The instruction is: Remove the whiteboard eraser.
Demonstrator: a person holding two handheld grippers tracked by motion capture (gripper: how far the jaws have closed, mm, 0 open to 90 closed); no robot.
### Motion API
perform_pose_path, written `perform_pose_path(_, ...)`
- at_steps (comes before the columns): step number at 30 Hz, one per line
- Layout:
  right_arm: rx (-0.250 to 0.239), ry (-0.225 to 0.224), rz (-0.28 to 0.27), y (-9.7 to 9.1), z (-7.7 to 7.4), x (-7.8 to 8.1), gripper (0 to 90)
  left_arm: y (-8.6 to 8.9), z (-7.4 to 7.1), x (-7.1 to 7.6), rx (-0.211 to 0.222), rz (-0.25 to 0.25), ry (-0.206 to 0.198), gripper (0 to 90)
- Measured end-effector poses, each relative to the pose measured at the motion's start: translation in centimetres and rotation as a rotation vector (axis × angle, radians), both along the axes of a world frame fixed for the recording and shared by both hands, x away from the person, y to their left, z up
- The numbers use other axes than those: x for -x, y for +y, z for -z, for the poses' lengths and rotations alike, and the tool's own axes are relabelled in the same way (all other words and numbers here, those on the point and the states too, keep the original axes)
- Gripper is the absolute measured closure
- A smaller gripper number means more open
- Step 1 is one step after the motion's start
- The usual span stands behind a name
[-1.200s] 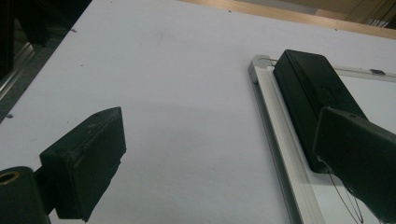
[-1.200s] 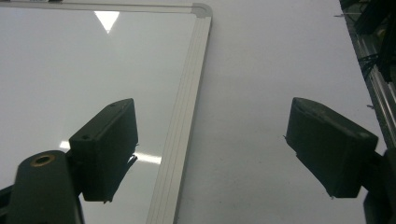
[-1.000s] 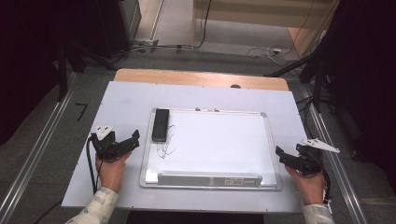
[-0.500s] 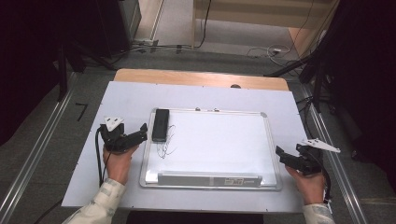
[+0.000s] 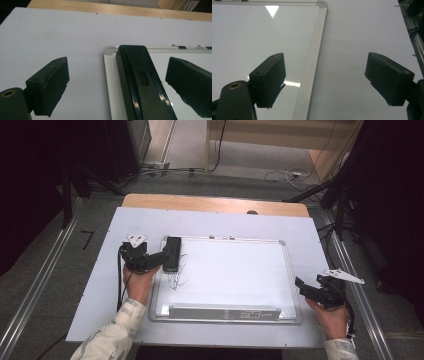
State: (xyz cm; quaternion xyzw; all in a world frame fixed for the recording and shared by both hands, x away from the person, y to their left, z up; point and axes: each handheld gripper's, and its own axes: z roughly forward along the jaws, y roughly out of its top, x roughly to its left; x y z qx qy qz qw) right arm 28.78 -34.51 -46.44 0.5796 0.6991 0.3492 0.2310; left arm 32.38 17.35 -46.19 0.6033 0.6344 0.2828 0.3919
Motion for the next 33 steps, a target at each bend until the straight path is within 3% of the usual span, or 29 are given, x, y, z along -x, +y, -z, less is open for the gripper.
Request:
perform_pose_path(7,-0.002,0.001,-0.003,0.0,0.0,-0.1,15.3,-1.3,0.2,-1.2,-0.034,0.017,0.011,6.6)
perform_pose_path(12,-0.002,0.005,-0.007,0.0,0.1,-0.1,15.3,-2.5,0.5,-2.6,-0.04,0.05,0.015,13.1)
perform_pose_path(18,-0.006,0.004,-0.007,0.0,0.1,-0.1,15.3,-3.2,1.1,-4.0,-0.022,0.052,0.054,16.9)
perform_pose_path(22,-0.004,0.004,-0.01,-0.1,0.1,-0.1,15.3,-3.5,1.6,-4.6,-0.035,0.059,0.059,25.3)
perform_pose_path(27,-0.005,0.008,-0.006,-0.1,0.1,-0.1,15.4,-3.8,2.1,-5.1,-0.043,0.055,0.082,27.3)
perform_pose_path(33,-0.006,0.01,-0.008,-0.1,0.2,-0.2,15.3,-4.1,2.1,-5.4,-0.04,0.049,0.072,30.4)
